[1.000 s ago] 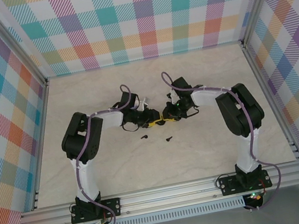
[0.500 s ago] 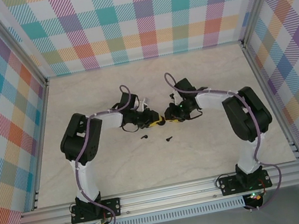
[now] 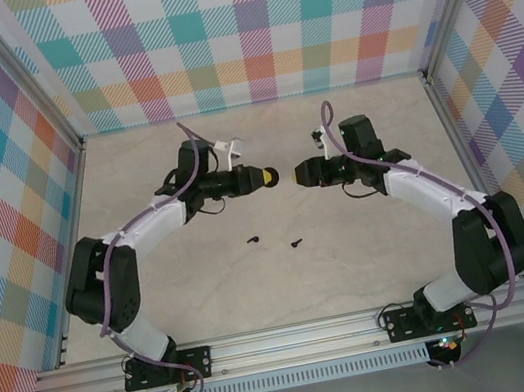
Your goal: Insert wireless bluetooth earbuds into charging case
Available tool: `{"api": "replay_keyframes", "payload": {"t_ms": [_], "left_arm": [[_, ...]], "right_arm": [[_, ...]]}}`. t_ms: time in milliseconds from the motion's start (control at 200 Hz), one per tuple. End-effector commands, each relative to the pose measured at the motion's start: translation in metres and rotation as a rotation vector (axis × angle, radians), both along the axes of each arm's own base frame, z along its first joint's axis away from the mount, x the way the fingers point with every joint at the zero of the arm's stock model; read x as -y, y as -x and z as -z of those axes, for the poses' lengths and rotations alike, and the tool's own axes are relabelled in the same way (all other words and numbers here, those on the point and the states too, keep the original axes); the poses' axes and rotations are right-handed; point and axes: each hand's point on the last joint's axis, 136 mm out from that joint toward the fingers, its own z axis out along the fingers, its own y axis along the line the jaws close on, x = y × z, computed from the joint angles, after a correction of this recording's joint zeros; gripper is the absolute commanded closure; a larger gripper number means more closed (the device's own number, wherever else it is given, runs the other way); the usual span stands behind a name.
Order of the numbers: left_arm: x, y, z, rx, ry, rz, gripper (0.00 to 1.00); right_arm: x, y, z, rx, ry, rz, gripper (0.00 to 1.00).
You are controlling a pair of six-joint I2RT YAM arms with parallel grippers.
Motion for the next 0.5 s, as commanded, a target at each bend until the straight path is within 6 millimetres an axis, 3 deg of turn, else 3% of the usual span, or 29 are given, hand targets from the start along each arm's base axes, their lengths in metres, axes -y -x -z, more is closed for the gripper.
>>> {"api": "replay_keyframes", "payload": {"t_ms": [0, 245, 495], "left_arm": [[-0.002, 0.010, -0.039, 0.176, 0.050, 0.066, 0.80], [0.001, 0.042, -0.086, 0.337, 0.109, 0.160, 0.78], [0.014, 0.076, -0.121, 0.439, 0.138, 0.256, 0.74]], "right_arm": [[-0.015, 0.022, -0.038, 0.105, -0.087, -0.191, 0.51], [-0.022, 0.058, -0.087, 0.249, -0.203, -0.365, 0.49], [-0.026, 0.071, -0.117, 0.293, -0.262, -0.461, 0.49]]}}
